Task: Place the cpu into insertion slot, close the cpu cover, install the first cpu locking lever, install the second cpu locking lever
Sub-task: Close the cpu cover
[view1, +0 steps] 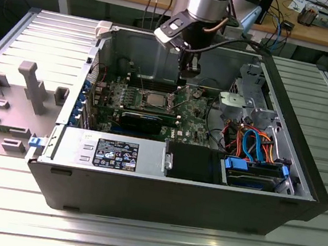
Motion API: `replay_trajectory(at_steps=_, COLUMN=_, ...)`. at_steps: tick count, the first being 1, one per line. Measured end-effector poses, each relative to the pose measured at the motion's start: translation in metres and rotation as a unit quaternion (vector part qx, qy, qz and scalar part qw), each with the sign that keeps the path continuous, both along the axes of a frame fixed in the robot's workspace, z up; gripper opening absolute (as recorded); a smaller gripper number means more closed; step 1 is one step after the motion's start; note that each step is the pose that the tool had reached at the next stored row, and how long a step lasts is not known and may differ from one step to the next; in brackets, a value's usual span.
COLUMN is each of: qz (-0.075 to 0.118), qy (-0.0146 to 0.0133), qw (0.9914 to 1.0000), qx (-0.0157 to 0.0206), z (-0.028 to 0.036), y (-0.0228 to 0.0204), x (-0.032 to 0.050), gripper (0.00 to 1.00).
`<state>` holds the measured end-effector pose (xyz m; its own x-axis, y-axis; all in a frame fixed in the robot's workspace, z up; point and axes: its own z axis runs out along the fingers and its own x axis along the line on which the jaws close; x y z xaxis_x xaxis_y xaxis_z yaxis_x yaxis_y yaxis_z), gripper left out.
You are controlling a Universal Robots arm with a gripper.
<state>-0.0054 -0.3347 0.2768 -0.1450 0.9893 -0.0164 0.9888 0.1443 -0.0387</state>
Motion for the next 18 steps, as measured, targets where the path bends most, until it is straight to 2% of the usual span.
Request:
replay_trajectory(at_steps=12, qz=0.010, qy=0.0067, qw=0.99992, qx=0.0000, z=-0.0143, y=0.0000, x=0.0490, gripper=0.11)
replay_trajectory(at_steps=15, qz=0.006, qy=0.0076, qw=0.99996, qx=0.0001, z=-0.0192, y=0.0000, x=0.0534, gripper=0.11)
replay_trajectory(at_steps=17, qz=-0.012, qy=0.0077, qw=0.99989, qx=0.0003, z=-0.0246, y=0.0000, x=0.0534, gripper=0.11)
replay_trajectory(at_steps=18, qz=-0.013, qy=0.0078, qw=0.99988, qx=0.0003, z=-0.0259, y=0.0000, x=0.0531, gripper=0.11)
